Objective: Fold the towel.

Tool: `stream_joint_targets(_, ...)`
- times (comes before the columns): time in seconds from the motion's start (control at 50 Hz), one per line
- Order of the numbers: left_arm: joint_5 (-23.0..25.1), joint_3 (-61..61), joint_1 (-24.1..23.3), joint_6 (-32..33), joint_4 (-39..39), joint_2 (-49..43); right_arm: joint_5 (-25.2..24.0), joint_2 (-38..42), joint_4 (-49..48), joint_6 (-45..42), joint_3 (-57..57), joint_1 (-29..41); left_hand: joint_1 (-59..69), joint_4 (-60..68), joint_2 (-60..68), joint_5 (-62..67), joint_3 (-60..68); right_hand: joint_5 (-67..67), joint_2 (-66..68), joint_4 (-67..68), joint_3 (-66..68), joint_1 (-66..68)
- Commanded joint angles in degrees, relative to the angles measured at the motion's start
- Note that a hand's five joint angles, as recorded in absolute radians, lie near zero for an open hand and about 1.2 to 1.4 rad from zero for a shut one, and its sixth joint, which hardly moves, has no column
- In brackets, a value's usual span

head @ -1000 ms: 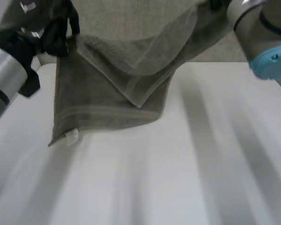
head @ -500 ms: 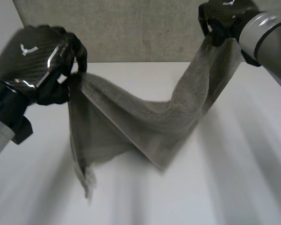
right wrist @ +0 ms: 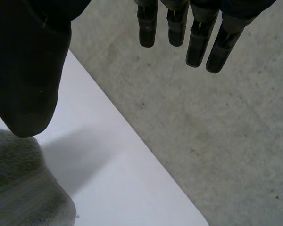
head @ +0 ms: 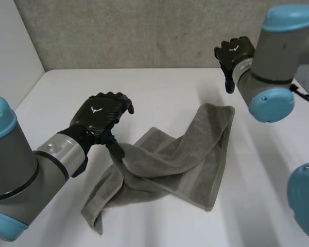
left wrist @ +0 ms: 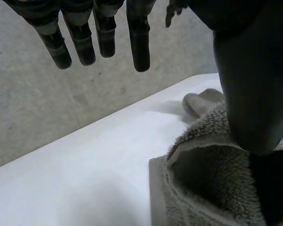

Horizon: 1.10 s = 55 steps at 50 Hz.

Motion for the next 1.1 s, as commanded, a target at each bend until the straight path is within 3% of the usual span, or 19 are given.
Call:
stream_joint_targets(0.02,-0.3,-1.9,0.3,0.1,-0.3,2.4,-7.5,-14.0,5.5,1.7,13.3,0.1,-3.8,-3.5,-3.7,-2.7,-3.2,-3.4,-3.9,-4.2,-3.7,-3.9)
stream_joint_targets(0.12,-0.3,-5.0,0.5,0.1,0.1,6.4,-13.4,-24.1,4.9,4.1,28.8,0.0,-3.7,-3.3,-3.6,-2.5,-3.1,-3.4,-3.9,-4.2,-3.7,-3.9)
stream_joint_targets(0.22,-0.1,-8.7,4.2,1.2,0.0,14.1,-19.8,-35.2,0.5,7.7,48.0,-0.3,-1.7,-1.3,-1.6,-0.5,-1.1,-3.4,-3.9,-4.2,-3.7,-3.9)
stream_joint_targets(0.4,0.7,-13.3,9.9,1.7,-3.4,24.6,-25.8,-47.4,-5.8,6.9,71.4,-0.9,5.1,5.4,5.2,6.2,5.6,0.7,0.2,-0.1,0.4,0.2)
stream_joint_targets(0.52,0.8,-15.0,10.6,1.7,-6.6,24.6,-26.9,-49.3,-7.7,5.9,77.9,-1.0,8.3,8.6,8.4,9.4,8.9,3.5,3.1,2.8,3.3,3.1)
stream_joint_targets(0.72,0.7,-18.3,10.8,2.5,-8.2,18.7,-29.8,-48.7,-10.1,-2.8,87.8,-1.9,11.0,11.3,11.1,12.1,11.6,8.8,8.3,8.0,8.5,8.3)
stream_joint_targets(0.92,0.5,-20.6,10.6,7.0,-8.0,14.4,-29.9,-45.6,-18.8,-3.4,92.5,-2.2,11.1,11.5,11.2,12.3,11.7,13.5,13.0,12.7,13.2,13.0)
stream_joint_targets(1.1,0.2,-21.2,9.7,7.2,-7.9,10.2,-29.7,-41.3,-23.2,-3.5,94.5,-1.7,11.0,11.3,11.1,12.1,11.6,14.1,13.7,13.4,13.9,13.7)
